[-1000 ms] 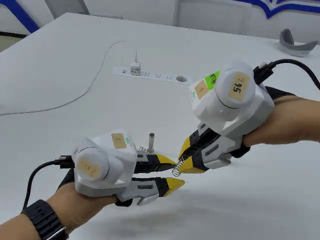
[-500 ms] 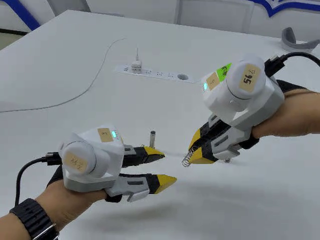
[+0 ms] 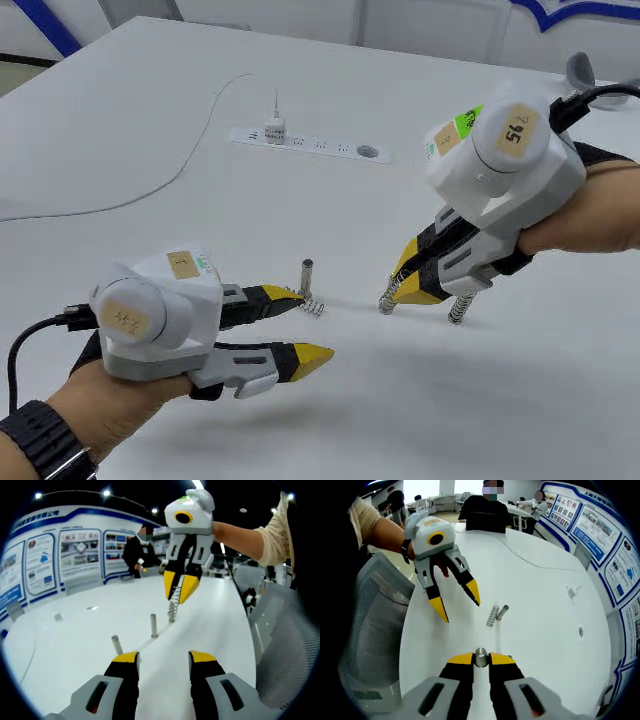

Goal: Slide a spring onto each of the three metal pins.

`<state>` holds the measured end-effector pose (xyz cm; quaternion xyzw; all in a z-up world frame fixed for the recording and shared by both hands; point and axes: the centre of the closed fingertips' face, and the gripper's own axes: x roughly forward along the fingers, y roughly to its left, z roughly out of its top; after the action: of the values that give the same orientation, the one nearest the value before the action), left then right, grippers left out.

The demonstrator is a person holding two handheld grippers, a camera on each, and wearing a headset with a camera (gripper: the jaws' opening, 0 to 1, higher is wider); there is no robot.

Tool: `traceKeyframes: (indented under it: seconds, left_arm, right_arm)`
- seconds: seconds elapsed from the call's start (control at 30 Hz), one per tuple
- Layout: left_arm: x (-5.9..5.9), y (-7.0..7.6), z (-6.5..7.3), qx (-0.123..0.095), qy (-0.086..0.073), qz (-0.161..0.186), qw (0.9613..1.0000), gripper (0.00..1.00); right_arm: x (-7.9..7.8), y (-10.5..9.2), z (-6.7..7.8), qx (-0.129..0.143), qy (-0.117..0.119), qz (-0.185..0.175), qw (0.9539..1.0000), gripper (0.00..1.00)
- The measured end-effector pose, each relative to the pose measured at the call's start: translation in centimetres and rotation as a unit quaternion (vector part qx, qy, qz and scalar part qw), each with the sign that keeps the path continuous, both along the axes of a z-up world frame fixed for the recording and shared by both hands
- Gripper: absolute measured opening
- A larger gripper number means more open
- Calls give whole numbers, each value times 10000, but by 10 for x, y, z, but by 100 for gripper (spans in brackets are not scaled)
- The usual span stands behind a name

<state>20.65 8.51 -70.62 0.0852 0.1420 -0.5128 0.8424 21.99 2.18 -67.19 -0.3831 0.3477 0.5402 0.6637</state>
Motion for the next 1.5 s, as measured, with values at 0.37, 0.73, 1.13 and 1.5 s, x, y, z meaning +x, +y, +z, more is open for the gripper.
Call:
traceKeyframes:
  seconds: [0.37,0.73,1.13,1.5]
  left_arm:
    - [2,8,-1,-9,49,149,9999,44]
    - [4,9,-2,-20,74,195,9998,48]
    - [5,12,-2,-23,96,251,9996,50]
    - [4,11,-3,-3,109,243,9996,50]
  right_arm:
    - [23,-14,-1,-153,-106,-275,9994,12]
    - [40,-19,-8,-248,-91,-431,9987,12]
    - [44,-17,-14,-334,-24,-411,9986,12]
    - [45,-15,-20,-405,90,-380,9984,12]
